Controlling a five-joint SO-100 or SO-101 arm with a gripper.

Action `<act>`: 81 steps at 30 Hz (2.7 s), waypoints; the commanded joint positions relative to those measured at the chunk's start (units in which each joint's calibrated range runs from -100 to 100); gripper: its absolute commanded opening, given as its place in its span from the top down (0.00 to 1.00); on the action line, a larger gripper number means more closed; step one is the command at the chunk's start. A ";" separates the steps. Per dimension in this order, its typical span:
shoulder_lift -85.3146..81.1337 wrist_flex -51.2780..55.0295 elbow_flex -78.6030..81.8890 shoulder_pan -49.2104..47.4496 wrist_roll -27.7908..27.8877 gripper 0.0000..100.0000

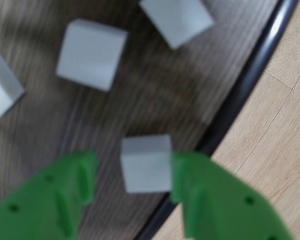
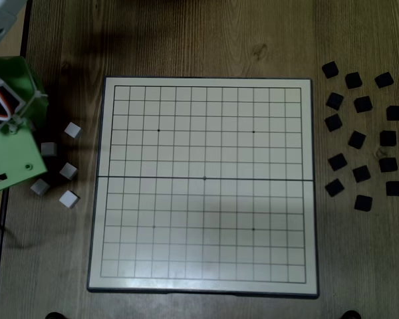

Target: Grasp a White stone and put it on the board on position (0,0).

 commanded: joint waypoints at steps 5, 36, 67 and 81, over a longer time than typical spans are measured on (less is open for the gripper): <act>-2.87 -2.17 0.13 0.85 0.20 0.86; -3.04 -4.98 3.32 1.67 0.05 0.89; -8.98 -2.99 6.51 1.94 -1.12 0.94; -30.85 12.96 11.44 -1.52 -8.60 0.94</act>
